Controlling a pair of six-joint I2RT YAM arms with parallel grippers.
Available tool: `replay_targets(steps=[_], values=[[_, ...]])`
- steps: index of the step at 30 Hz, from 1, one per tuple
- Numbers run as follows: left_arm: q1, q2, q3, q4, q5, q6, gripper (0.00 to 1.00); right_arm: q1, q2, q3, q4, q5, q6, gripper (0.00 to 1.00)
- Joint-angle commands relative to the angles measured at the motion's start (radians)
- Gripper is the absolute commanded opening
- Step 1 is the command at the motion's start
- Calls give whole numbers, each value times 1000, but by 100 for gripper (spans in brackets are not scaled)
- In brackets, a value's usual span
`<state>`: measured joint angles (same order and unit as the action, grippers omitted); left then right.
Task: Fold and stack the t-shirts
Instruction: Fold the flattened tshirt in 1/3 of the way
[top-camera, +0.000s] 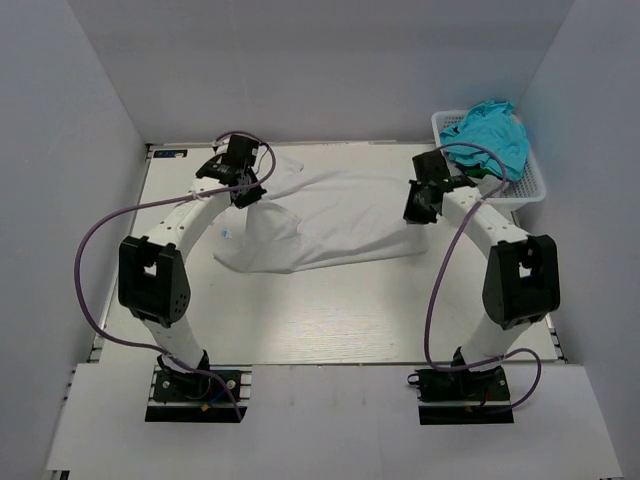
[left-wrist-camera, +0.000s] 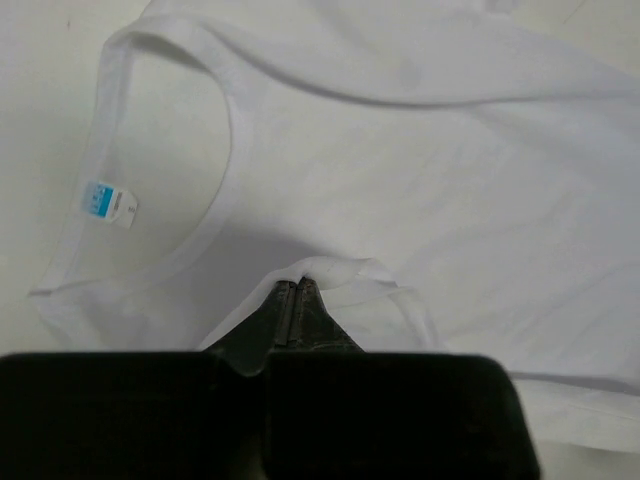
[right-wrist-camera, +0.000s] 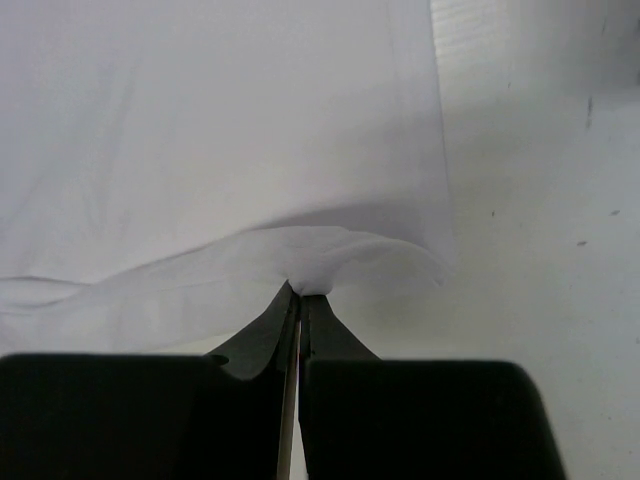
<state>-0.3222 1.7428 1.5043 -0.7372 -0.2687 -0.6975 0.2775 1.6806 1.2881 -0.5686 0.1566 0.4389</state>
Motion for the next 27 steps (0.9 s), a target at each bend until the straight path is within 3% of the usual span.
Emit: replay_targets(steps=[1,14,23,27], values=[[15,33,53,107,22,78,0,-15,53,111,-60,96,9,0],[68,169,203,214,13,144,0,-54,172,181,-119,149,66,0],[97,181,166,311,8,135,0,-70,206,226,-91,118,75,0],[106,260,237,302,40,144,0,-74,238,254,-97,115,72,0]])
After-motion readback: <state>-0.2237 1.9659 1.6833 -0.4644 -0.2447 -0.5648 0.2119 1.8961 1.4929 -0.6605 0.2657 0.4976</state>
